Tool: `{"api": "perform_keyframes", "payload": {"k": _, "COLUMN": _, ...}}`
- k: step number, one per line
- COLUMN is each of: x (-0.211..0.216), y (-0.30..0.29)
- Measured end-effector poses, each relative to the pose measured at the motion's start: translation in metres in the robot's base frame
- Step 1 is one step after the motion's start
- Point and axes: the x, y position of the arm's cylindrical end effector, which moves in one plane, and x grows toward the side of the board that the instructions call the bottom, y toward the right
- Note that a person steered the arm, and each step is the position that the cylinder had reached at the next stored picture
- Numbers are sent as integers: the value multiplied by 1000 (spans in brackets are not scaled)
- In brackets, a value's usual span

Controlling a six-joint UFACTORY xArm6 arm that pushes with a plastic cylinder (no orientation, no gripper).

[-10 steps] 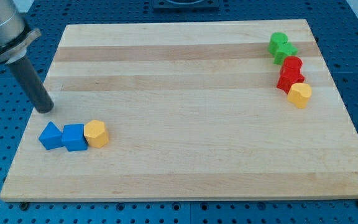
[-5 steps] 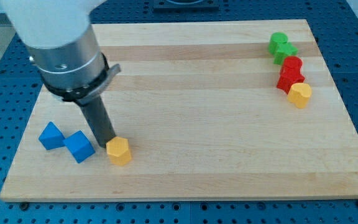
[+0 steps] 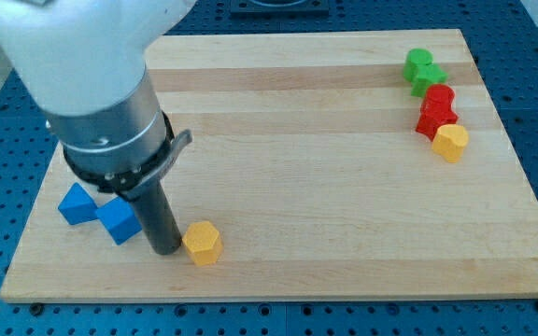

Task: Push yellow hexagon towards right of the board

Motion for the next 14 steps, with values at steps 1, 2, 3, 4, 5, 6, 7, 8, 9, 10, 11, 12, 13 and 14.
{"api": "perform_keyframes", "payload": {"k": 1, "x": 6, "y": 30}}
{"api": "perform_keyframes", "payload": {"k": 2, "x": 4, "y": 96}}
{"api": "perform_keyframes", "payload": {"k": 3, "x": 4, "y": 115}}
{"api": "perform_keyframes", "payload": {"k": 4, "x": 20, "y": 79}}
{"api": "perform_keyframes", "payload": {"k": 5, "x": 25, "y": 37}}
{"api": "perform_keyframes", "payload": {"k": 6, "x": 23, "y": 32}}
{"api": "perform_keyframes", "payload": {"k": 7, "x": 20, "y": 32}}
{"api": "perform_keyframes", "payload": {"k": 8, "x": 17, "y": 32}}
{"api": "perform_keyframes", "payload": {"k": 9, "x": 15, "y": 32}}
{"api": "perform_keyframes", "payload": {"k": 10, "x": 15, "y": 32}}
{"api": "perform_keyframes", "payload": {"k": 11, "x": 13, "y": 32}}
{"api": "perform_keyframes", "payload": {"k": 12, "x": 10, "y": 32}}
{"api": "perform_keyframes", "payload": {"k": 13, "x": 7, "y": 32}}
{"api": "perform_keyframes", "payload": {"k": 14, "x": 3, "y": 32}}
